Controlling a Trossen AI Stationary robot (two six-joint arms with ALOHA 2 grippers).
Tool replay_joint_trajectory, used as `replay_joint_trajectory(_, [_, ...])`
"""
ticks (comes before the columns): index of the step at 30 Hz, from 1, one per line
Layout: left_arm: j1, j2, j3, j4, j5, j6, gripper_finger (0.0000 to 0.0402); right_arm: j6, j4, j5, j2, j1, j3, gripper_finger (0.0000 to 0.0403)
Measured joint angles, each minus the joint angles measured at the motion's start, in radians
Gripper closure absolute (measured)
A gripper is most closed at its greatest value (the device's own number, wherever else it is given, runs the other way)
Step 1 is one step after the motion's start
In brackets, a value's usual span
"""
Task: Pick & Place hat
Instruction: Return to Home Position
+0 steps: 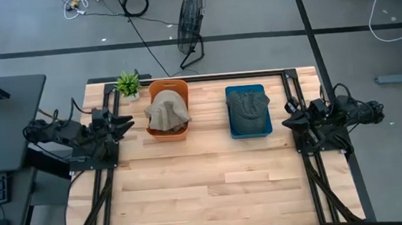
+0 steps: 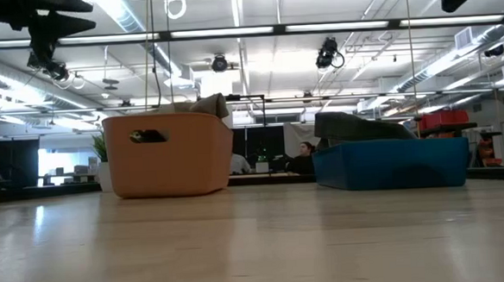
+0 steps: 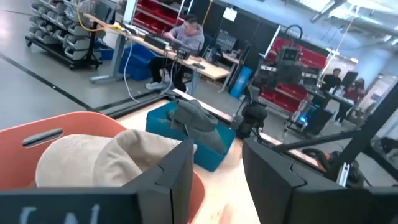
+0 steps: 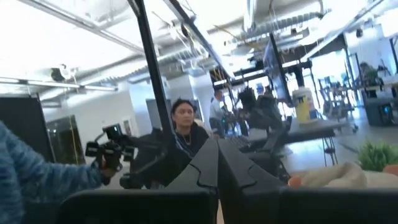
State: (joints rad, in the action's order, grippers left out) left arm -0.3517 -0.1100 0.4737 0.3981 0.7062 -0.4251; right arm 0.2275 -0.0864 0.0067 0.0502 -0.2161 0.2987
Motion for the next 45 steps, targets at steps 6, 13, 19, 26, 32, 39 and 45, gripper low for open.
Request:
replay_joint_trajectory(6, [0.026, 0.066, -0.082, -0.033, 0.001, 0.001, 0.026, -0.054, 0.019, -0.03, -0.05, 0.0, -0.025, 0.0403])
replay_joint_trajectory(13, [0.065, 0.105, -0.184, -0.109, 0.003, 0.003, 0.026, -0.083, 0.015, -0.043, -0.05, 0.002, -0.069, 0.0403])
replay_joint_trajectory(19, [0.089, 0.107, -0.232, -0.118, 0.003, 0.014, 0.026, -0.058, -0.041, -0.042, -0.05, 0.016, -0.144, 0.0403])
replay_joint_trajectory(26, [0.094, 0.106, -0.313, -0.199, 0.003, 0.021, 0.0275, 0.019, -0.224, -0.049, -0.051, 0.054, -0.286, 0.0403])
replay_joint_trajectory(32, [0.094, 0.106, -0.371, -0.293, -0.059, 0.019, 0.0287, 0.016, -0.204, -0.086, -0.05, 0.077, -0.282, 0.0403])
replay_joint_trajectory(39, [0.094, 0.106, -0.396, -0.294, -0.062, 0.05, 0.0287, -0.08, -0.187, -0.033, -0.05, 0.08, -0.281, 0.0403])
replay_joint_trajectory(45, [0.094, 0.106, -0.409, -0.303, -0.067, 0.076, 0.0287, -0.084, -0.18, 0.019, -0.05, 0.08, -0.281, 0.0403])
